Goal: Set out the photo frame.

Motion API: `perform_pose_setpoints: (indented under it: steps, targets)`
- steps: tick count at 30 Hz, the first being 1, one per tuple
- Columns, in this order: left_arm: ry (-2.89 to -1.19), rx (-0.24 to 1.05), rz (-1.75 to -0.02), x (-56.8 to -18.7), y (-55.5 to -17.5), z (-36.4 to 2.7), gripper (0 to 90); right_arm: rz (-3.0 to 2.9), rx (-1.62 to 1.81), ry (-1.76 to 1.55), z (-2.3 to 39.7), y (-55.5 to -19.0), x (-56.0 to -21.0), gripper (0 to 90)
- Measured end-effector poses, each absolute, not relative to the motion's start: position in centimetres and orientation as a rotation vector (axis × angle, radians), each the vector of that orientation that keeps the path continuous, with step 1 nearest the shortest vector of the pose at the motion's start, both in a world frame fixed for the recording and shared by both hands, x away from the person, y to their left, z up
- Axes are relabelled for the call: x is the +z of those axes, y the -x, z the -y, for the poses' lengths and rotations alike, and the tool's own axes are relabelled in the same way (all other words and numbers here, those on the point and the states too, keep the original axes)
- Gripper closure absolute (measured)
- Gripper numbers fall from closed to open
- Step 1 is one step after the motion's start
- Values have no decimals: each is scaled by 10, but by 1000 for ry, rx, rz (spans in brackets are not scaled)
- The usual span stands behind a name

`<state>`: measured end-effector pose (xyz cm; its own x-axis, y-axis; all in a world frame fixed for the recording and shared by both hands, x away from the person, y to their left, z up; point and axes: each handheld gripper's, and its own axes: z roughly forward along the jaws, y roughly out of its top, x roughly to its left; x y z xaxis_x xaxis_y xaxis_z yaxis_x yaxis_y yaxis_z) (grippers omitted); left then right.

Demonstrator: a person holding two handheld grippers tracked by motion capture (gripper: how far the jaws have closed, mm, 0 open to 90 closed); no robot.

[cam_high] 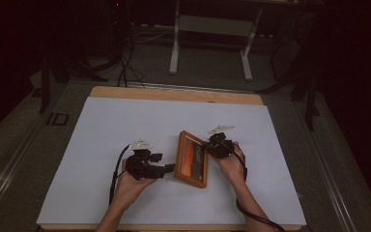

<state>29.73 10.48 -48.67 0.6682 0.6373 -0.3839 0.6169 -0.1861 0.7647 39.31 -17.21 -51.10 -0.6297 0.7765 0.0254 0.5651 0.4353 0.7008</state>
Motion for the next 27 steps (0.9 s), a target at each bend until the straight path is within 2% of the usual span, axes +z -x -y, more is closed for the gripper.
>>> perform_pose_setpoints:
  steps: [10,16,27]
  targets:
    - [-1929,-41,-967,-497,-299,-75,267,-2385,992,-1150,172,-392,-511,900]
    - [-1922,-112,-969,-506,-303,-66,388,-2382,994,-1151,171,-392,-512,900]
    - [-1903,-183,-1036,-510,-306,-60,470,-2384,997,-1146,172,-392,-512,900]
